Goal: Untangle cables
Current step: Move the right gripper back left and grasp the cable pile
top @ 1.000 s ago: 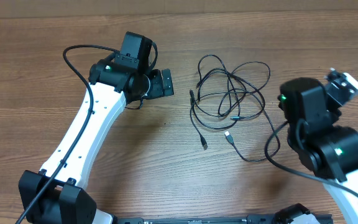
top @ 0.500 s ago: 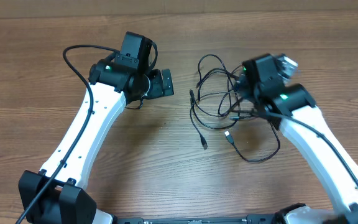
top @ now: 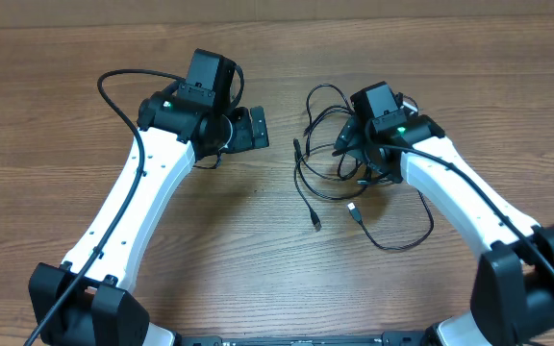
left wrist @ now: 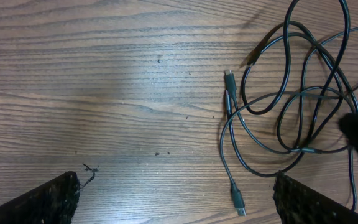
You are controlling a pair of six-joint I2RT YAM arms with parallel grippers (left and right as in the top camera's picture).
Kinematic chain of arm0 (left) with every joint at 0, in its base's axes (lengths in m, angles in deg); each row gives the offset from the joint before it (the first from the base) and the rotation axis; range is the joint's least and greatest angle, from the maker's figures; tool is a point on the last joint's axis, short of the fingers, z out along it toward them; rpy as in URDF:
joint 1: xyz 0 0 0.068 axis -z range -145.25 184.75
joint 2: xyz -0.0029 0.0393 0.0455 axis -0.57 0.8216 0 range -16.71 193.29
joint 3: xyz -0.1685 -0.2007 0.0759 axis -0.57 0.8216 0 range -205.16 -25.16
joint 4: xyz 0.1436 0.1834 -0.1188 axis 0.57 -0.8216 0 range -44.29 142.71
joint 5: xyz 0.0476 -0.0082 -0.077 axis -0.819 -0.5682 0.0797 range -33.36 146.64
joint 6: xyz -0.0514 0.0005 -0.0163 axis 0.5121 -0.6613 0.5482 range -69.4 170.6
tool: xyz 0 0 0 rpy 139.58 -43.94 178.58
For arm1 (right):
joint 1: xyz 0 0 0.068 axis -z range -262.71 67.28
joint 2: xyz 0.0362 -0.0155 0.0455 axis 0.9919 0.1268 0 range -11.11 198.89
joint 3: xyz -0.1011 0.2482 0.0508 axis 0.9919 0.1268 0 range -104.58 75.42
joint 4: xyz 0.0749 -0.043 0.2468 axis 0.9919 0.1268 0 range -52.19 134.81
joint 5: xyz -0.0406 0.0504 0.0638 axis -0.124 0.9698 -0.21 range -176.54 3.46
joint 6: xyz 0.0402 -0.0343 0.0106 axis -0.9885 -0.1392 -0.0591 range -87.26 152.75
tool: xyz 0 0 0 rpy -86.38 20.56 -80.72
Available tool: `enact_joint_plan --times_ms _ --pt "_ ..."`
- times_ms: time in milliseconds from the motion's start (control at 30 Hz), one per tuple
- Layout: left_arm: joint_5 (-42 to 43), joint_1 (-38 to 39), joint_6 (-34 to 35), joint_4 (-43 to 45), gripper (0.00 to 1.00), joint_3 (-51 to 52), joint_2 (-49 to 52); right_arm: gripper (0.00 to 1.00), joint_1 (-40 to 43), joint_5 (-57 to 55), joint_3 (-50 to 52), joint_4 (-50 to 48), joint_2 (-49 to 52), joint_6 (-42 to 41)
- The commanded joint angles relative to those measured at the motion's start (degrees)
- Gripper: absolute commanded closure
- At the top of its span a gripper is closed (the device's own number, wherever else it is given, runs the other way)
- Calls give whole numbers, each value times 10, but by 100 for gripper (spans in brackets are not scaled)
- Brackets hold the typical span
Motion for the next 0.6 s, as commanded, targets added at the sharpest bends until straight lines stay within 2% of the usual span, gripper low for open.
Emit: enact_joint_plan --times_ms 0,367,567 --pt "-8 -3 4 2 1 -2 4 4 2 35 -9 -13 30 -4" --pt "-8 -3 4 2 0 -2 4 14 2 52 -8 -42 60 -4" --pt "-8 -3 4 2 0 -2 4 15 2 45 2 -54 74 -5"
